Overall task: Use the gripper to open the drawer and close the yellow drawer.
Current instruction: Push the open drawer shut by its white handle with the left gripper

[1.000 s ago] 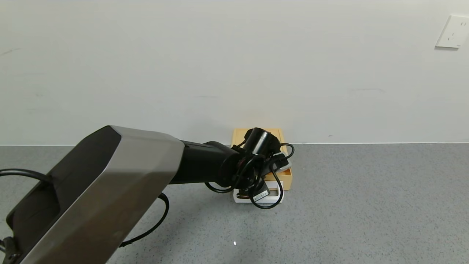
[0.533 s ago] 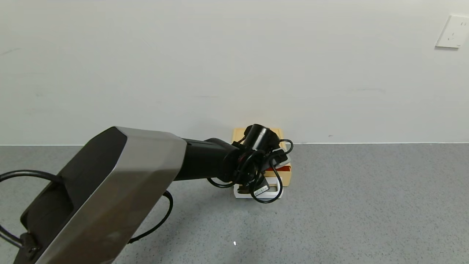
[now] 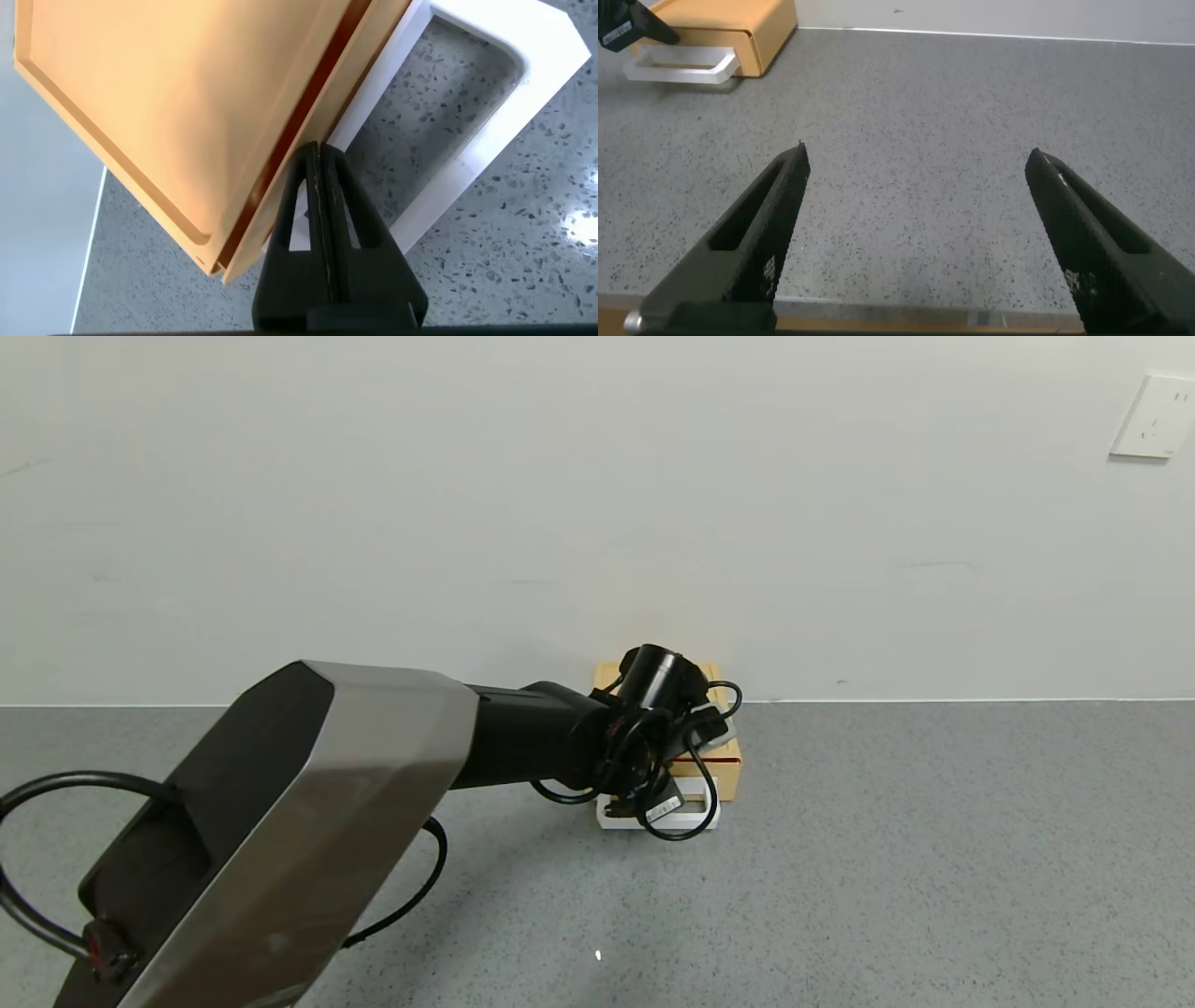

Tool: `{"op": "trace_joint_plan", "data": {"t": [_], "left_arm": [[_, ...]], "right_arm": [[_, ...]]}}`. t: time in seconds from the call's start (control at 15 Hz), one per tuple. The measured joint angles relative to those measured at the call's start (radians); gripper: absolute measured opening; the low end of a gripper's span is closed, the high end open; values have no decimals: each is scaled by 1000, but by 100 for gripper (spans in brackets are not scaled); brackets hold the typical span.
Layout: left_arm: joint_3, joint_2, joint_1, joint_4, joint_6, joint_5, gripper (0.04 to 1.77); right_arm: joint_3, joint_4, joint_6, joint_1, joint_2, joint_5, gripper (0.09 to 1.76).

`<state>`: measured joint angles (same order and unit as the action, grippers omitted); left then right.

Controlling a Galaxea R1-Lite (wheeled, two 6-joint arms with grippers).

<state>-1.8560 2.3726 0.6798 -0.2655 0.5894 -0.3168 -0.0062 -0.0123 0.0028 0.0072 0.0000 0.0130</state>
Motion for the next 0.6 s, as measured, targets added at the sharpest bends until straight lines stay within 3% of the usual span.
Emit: {"op": "trace_joint_plan", "data": {"t": [0.6], "left_arm": [[-15, 11, -2, 0, 6, -16, 11]], "right_arm": [[0, 0, 0, 0, 0, 0, 170]]}}
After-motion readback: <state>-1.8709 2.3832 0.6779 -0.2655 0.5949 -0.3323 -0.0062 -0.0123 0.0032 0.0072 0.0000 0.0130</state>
